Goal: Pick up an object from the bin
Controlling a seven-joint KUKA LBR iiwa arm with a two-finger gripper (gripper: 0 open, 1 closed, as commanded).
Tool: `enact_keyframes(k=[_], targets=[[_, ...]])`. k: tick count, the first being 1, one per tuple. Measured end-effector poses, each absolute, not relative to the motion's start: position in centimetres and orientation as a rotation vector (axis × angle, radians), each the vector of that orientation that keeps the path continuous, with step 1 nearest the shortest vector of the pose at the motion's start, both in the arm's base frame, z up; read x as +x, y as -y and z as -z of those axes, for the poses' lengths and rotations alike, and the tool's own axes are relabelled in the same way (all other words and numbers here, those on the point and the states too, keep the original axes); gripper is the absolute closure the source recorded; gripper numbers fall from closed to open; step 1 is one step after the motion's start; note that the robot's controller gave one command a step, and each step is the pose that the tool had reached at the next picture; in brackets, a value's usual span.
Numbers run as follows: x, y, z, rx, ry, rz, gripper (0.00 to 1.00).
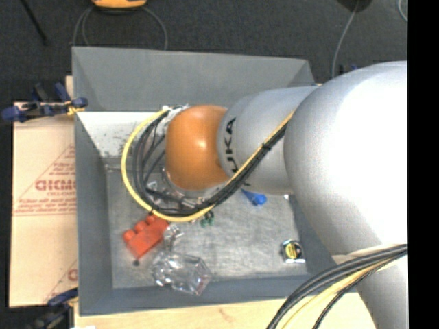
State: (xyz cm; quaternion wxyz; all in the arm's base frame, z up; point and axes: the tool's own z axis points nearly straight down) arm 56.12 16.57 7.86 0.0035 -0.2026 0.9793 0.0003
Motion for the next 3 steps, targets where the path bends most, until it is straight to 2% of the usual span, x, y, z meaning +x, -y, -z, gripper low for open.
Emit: enact_keyframes(k=[1, 2, 3], targets=[[56.2, -16.5, -8.0, -0.637, -3.067, 0.001, 1.00], [56.4, -16.4, -18.6, -0.639, -3.063, 0.001, 1.00], [62.7, -21.3, -26.6, -1.051, -2.947, 0.000, 1.00]])
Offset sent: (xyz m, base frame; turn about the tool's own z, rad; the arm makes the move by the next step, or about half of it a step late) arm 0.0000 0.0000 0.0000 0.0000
